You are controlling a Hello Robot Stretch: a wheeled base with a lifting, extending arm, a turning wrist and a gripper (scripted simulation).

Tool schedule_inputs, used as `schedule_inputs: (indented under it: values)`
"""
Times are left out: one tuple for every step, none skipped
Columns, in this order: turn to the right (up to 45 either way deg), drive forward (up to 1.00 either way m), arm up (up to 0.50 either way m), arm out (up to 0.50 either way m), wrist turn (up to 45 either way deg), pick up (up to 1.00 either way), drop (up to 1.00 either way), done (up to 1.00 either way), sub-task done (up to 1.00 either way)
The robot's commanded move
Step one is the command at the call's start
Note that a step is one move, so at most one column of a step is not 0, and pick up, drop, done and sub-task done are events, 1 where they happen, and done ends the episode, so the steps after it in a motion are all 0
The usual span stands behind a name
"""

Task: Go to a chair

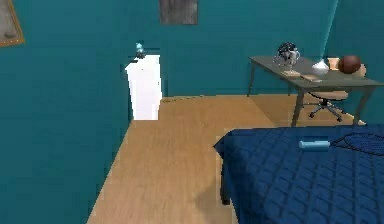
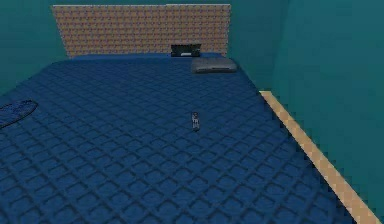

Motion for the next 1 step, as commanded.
schedule_inputs:
  values:
    - [0.0,1.00,0.00,0.00,0.0,0.00,0.00,0.00,0.00]
